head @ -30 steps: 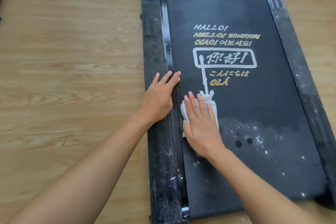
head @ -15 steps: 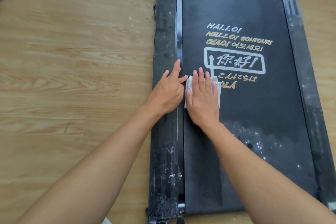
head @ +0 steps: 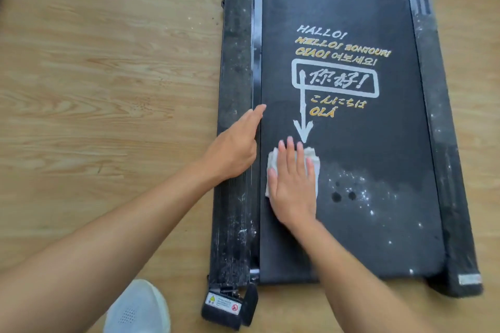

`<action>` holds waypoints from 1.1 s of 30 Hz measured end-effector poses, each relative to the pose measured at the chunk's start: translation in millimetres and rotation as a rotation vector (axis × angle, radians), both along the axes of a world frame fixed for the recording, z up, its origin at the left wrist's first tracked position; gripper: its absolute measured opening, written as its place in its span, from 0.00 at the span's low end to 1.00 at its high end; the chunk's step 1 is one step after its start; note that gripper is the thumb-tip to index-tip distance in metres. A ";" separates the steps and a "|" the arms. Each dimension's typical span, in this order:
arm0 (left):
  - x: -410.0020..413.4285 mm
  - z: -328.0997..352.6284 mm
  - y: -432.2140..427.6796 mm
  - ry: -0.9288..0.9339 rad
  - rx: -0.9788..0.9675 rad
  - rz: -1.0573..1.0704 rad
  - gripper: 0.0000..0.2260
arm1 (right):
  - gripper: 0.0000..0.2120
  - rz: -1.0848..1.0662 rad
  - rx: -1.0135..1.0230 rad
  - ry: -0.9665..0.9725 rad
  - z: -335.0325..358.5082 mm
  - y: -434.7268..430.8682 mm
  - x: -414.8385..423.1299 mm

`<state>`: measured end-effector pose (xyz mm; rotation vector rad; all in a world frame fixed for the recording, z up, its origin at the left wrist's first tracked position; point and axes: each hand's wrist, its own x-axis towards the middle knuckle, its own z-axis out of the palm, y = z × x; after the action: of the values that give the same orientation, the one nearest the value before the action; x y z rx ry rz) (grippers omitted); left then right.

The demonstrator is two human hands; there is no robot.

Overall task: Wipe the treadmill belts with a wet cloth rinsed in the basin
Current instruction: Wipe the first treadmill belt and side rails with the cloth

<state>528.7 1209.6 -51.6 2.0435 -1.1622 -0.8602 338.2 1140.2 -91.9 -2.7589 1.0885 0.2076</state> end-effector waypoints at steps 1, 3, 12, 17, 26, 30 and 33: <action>-14.5 -0.9 18.6 0.003 0.023 -0.014 0.34 | 0.29 -0.016 0.013 -0.009 -0.3 -25.4 26.5; -47.1 8.5 62.8 0.005 0.092 -0.078 0.35 | 0.30 0.003 0.069 0.001 3.6 -74.1 67.1; -116.6 12.5 138.5 -0.068 0.160 -0.085 0.35 | 0.32 0.247 0.062 -0.044 9.6 70.4 -71.9; -126.7 -3.1 92.1 -0.369 0.184 -0.163 0.39 | 0.32 0.305 0.090 -0.021 5.4 123.1 -186.0; -125.7 1.6 111.1 -0.232 0.192 -0.158 0.36 | 0.38 -0.070 0.094 -0.021 5.2 8.3 -85.8; -125.3 17.9 108.5 -0.349 0.281 -0.321 0.41 | 0.42 -0.211 0.071 -0.035 1.5 -26.2 -31.7; -127.6 28.2 106.3 -0.566 0.404 -0.521 0.39 | 0.38 -0.141 0.083 0.015 1.6 -45.5 -19.0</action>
<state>401.1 1315.9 -23.4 2.4437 -2.0328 -0.8185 319.1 1094.7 -90.3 -2.5993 1.2435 0.2498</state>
